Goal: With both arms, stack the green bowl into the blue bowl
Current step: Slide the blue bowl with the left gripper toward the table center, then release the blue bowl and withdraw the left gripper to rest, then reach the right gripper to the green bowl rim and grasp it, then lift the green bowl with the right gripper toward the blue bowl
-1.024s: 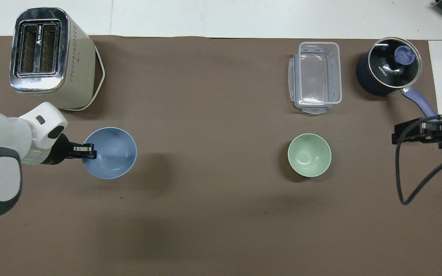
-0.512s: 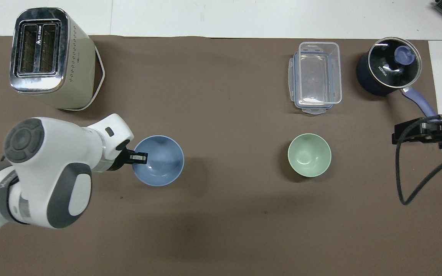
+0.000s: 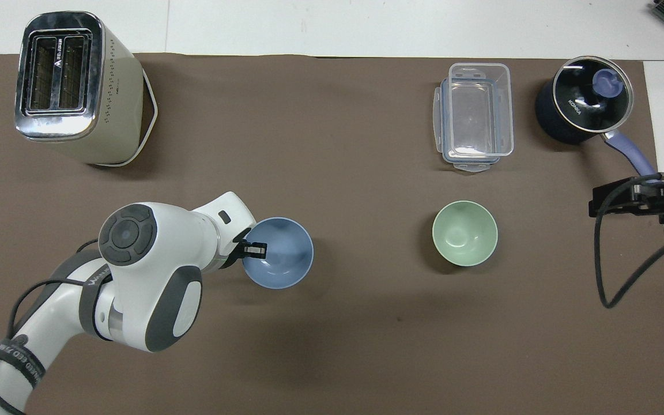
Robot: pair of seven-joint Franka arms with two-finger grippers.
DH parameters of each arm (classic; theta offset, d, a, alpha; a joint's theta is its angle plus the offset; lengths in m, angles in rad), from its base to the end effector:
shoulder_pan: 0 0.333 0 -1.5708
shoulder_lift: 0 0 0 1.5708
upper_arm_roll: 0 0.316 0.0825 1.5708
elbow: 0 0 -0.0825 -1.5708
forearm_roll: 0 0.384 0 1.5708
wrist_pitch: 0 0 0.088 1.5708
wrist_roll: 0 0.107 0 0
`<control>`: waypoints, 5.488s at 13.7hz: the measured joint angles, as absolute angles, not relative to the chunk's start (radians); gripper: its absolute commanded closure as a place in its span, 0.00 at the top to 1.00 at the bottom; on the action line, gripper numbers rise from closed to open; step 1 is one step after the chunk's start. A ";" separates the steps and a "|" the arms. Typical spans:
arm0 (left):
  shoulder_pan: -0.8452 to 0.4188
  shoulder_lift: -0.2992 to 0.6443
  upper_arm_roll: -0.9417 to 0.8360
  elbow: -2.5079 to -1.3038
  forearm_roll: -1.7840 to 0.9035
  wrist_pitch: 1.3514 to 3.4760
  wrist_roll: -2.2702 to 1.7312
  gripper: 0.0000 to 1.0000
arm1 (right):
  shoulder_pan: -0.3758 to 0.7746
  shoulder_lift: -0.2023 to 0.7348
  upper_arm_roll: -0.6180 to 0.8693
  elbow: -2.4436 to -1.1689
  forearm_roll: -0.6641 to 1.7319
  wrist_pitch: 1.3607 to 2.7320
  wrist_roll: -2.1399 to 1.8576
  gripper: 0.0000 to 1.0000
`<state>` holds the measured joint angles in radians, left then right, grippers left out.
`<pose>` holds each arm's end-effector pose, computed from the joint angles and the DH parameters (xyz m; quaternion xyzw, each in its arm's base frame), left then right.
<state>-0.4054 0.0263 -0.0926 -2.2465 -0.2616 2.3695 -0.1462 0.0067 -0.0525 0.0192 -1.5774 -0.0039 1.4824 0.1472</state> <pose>0.4690 -0.2583 0.3641 0.9905 -0.0856 0.0148 0.1068 0.5288 0.0136 0.6423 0.9979 -0.0608 -0.0210 0.0043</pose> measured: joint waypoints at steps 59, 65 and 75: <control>-0.004 0.030 -0.039 -1.544 0.010 1.570 0.076 1.00 | 0.047 0.141 0.030 -2.193 0.060 2.330 0.043 0.28; -0.004 0.030 -0.039 -1.544 0.010 1.570 0.076 1.00 | 0.049 0.131 0.032 -2.190 0.102 2.325 0.026 0.00; -0.004 0.030 -0.039 -1.544 0.010 1.570 0.076 1.00 | 0.271 0.041 0.044 -2.098 0.136 2.222 0.197 0.00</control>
<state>-0.0045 0.0296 -0.0388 -1.5445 0.0100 1.5699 0.0763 0.2707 0.0407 0.0441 -2.0976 0.1359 2.2218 0.1969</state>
